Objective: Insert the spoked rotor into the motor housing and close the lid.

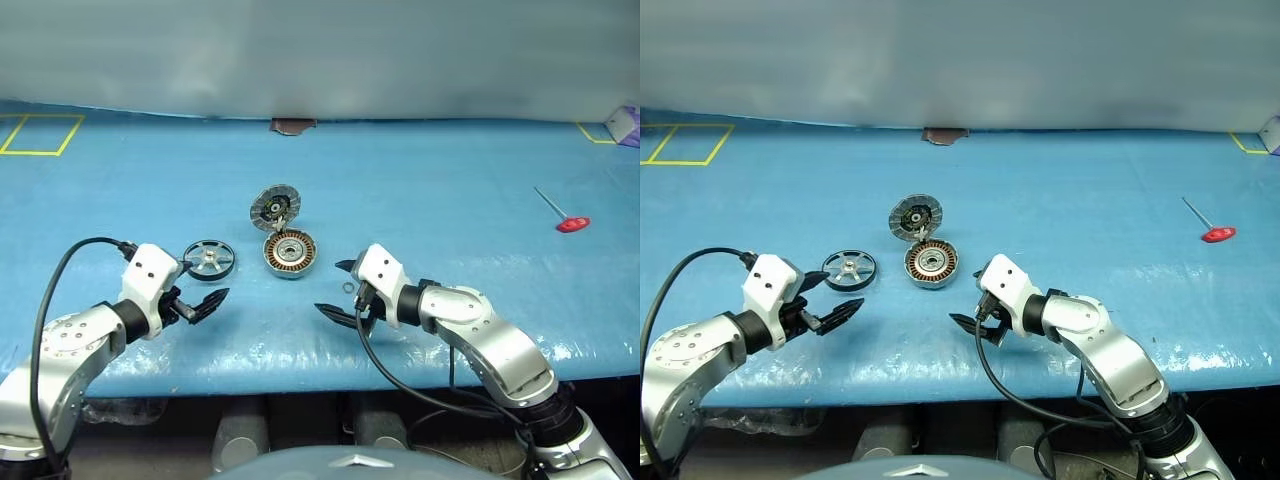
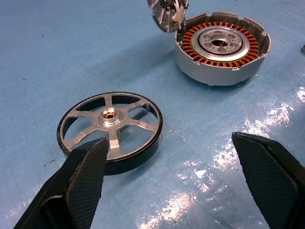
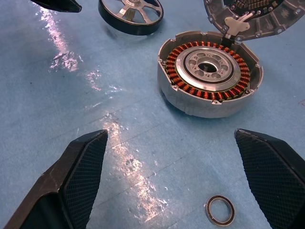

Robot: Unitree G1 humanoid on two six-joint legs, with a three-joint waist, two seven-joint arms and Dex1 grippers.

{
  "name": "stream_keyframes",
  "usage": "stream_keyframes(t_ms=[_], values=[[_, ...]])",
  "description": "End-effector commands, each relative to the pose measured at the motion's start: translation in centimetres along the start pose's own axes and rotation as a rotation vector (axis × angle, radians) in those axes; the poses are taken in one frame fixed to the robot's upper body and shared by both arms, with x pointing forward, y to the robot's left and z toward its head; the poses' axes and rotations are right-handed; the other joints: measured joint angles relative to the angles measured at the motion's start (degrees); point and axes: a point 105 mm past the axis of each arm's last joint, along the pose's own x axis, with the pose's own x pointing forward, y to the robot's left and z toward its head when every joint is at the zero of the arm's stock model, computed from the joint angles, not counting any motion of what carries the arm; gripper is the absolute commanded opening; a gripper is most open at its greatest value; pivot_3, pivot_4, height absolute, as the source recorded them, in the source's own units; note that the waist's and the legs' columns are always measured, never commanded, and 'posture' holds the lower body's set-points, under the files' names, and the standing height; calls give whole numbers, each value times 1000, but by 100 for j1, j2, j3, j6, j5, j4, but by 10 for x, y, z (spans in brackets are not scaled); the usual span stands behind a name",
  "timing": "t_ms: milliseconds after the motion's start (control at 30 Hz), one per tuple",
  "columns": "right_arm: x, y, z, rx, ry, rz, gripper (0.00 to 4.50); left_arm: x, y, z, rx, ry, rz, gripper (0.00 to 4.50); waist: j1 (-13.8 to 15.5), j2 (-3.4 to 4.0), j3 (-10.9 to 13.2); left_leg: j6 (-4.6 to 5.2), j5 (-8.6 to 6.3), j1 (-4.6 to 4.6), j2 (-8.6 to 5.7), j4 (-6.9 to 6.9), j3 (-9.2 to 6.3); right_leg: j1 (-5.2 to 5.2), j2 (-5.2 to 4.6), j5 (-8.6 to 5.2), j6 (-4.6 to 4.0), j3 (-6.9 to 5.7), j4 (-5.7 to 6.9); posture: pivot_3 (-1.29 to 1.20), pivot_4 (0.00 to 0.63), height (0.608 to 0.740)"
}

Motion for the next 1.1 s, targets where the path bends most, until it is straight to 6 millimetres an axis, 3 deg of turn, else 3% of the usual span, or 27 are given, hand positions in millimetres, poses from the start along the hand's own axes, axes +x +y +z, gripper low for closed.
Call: stream_keyframes(t_ms=[33,1000,1100], values=[[-5,-2,13,-39,-40,-15,4487,0,-3,4,16,-24,-6,4500,1,0,0,0,0,0,0,0,0,0,0,0,0,0,0,0,150,740],[-5,-3,10,-53,-14,-17,4487,2,-4,5,20,-49,14,4500,0,-3,-2,0,0,0,0,5,-2,3,1,0,0,0,2,0,150,740],[-2,-3,9,-140,45,36,4487,1,-3,4,18,-49,19,4500,-4,-2,-1,0,0,0,0,5,-3,3,1,0,0,0,2,0,150,740]])
